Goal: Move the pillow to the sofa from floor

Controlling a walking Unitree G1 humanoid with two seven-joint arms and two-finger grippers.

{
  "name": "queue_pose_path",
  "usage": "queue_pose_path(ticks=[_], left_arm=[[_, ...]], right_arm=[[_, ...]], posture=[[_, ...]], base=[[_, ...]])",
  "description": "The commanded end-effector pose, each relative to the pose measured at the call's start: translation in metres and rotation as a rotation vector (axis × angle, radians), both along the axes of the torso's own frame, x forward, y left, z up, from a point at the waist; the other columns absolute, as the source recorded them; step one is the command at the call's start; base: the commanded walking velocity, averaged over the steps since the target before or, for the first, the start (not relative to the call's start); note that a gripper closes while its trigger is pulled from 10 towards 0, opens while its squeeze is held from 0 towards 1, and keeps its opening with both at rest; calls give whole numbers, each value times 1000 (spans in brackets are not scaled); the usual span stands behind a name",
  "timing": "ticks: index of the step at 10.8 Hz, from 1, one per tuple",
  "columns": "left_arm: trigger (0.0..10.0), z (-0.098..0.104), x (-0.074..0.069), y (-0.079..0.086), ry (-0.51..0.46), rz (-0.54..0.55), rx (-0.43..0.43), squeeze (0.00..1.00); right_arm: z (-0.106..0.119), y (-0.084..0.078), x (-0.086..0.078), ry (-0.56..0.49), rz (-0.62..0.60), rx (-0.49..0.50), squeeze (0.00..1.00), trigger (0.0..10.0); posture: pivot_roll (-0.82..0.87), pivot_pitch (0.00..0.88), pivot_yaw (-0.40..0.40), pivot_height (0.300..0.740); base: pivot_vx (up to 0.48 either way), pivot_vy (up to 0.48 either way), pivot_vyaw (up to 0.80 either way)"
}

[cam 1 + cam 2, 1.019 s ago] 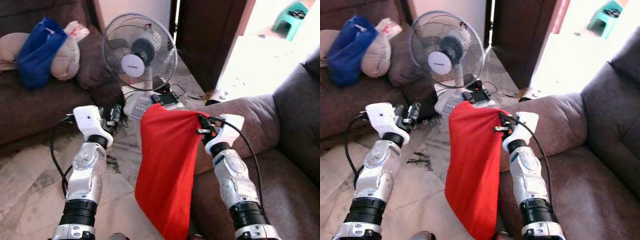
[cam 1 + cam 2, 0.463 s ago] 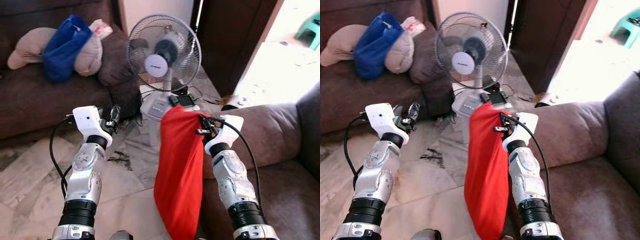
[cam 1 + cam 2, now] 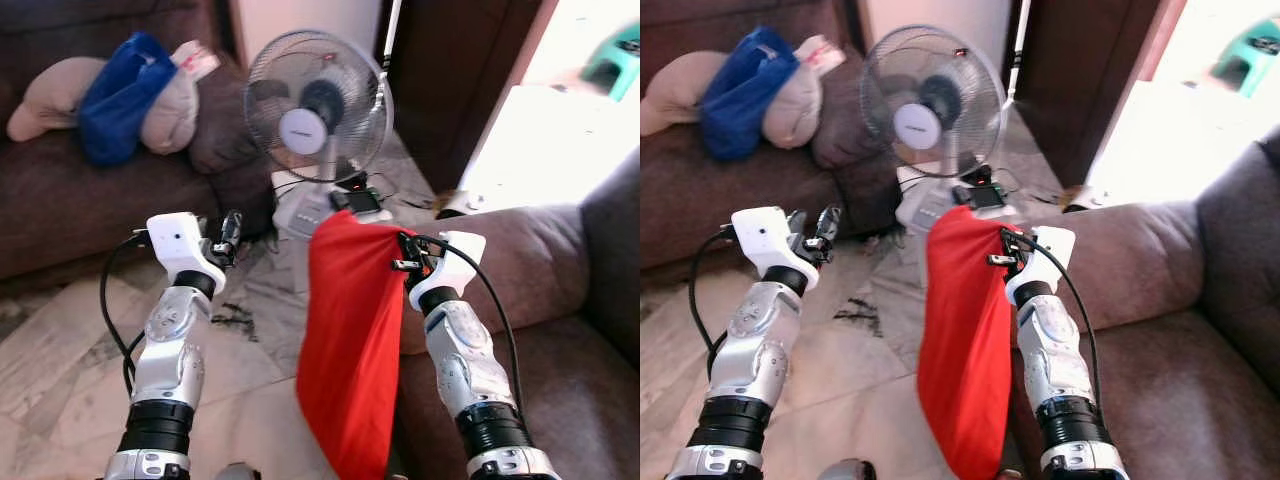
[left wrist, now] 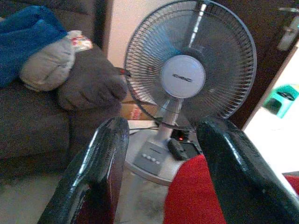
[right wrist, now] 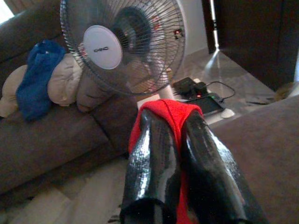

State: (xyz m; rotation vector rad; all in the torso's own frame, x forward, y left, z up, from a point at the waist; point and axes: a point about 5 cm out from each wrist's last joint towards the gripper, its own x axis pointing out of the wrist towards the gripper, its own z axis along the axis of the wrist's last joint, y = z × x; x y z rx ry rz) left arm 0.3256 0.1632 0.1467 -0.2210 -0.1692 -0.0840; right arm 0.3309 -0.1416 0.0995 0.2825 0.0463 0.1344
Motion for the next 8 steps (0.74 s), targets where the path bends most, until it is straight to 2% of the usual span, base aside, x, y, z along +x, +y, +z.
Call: queue_pose_path(ticks=[1, 3, 4, 5, 8], left_arm=[[10000, 3, -2, 2, -15, 1, 9, 0], [10000, 4, -1, 1, -16, 1, 12, 0], [10000, 3, -1, 1, -15, 3, 11, 0], [10000, 3, -1, 1, -14, 3, 10, 0], [10000, 3, -1, 0, -13, 7, 10, 0]], right_arm=[[34, -3, 10, -167, -24, -11, 0, 10000], [32, -3, 10, -153, -33, -46, 0, 10000], [31, -5, 10, -145, -32, -22, 0, 10000], [31, -5, 10, -139, -29, -22, 0, 10000], [31, -6, 11, -147, -42, -40, 0, 10000]], posture=[[89, 0, -22, 740], [89, 0, -24, 740], [88, 0, -24, 740], [85, 0, -23, 740], [87, 11, -24, 740]], base=[[0, 480, 0], [0, 480, 0], [0, 480, 0], [0, 480, -781], [0, 480, 0]])
